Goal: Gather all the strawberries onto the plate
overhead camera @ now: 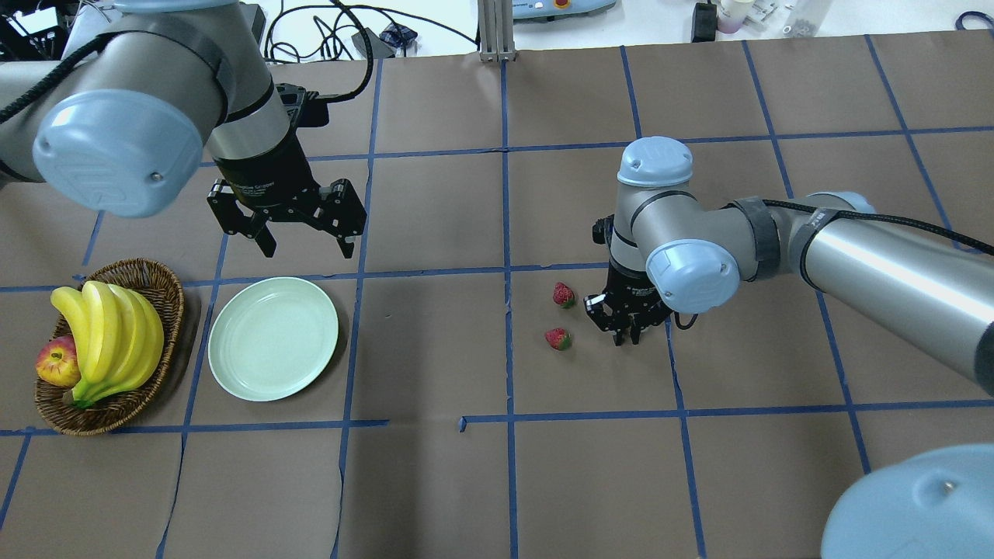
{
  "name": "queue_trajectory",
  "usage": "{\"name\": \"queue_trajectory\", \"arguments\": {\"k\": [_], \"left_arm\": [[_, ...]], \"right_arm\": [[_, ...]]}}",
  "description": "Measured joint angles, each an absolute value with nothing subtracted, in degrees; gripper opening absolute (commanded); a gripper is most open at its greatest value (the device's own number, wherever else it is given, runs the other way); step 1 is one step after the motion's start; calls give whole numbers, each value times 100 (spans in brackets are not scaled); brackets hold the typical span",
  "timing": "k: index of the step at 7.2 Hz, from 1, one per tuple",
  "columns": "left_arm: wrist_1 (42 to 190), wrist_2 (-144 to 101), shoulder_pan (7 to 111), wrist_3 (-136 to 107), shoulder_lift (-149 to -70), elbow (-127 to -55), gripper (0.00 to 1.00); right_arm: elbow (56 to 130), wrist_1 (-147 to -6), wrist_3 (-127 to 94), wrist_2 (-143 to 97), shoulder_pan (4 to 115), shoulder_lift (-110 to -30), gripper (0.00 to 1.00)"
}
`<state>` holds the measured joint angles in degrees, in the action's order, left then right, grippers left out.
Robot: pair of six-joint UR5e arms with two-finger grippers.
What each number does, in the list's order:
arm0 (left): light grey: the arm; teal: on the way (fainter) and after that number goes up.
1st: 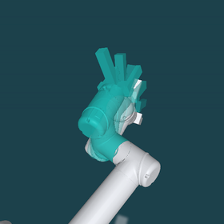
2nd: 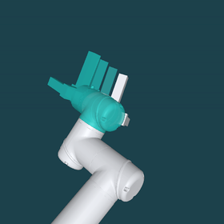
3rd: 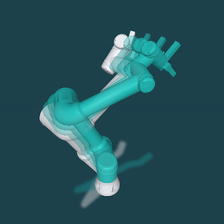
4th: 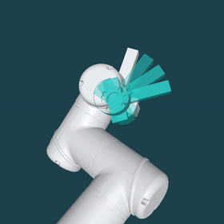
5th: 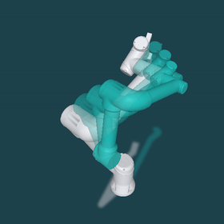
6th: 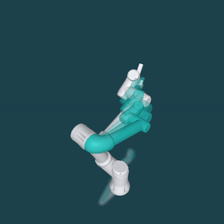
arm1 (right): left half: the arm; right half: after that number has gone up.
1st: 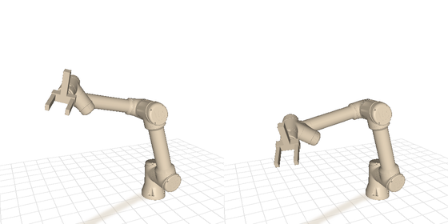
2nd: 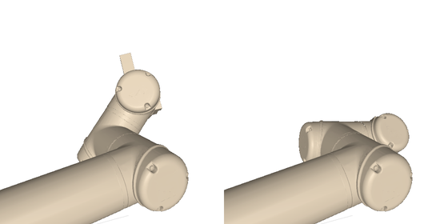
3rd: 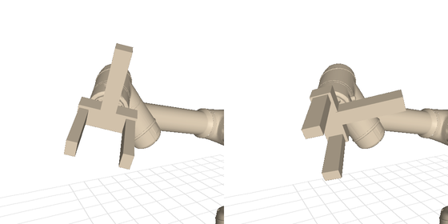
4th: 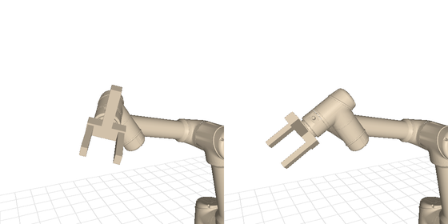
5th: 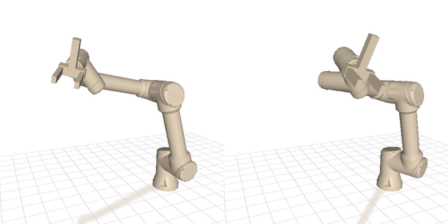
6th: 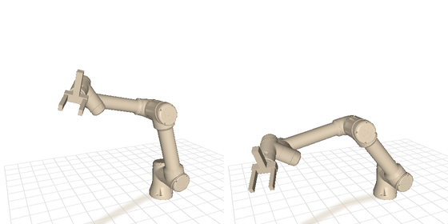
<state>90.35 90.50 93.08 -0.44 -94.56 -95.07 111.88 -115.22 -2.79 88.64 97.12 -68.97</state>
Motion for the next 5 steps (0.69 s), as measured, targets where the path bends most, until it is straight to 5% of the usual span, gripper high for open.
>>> {"name": "queue_trajectory", "arguments": {"k": [2, 3, 4, 5], "left_arm": [[9035, 9052, 9308, -44, -9457, -9509, 100], [9035, 9051, 9308, -44, -9457, -9509, 100], [9035, 9047, 9308, -46, -9457, -9505, 100], [9035, 9045, 9308, -52, -9457, -9499, 100]], "right_arm": [[11101, -11571, -278, 8905, 9712, -6903, 0], [11058, -11570, -258, 8963, 9712, -6917, 12], [11040, -11534, -231, 8999, 9714, -6940, 99], [11034, -11486, -215, 9009, 9733, -6967, 100]]}}
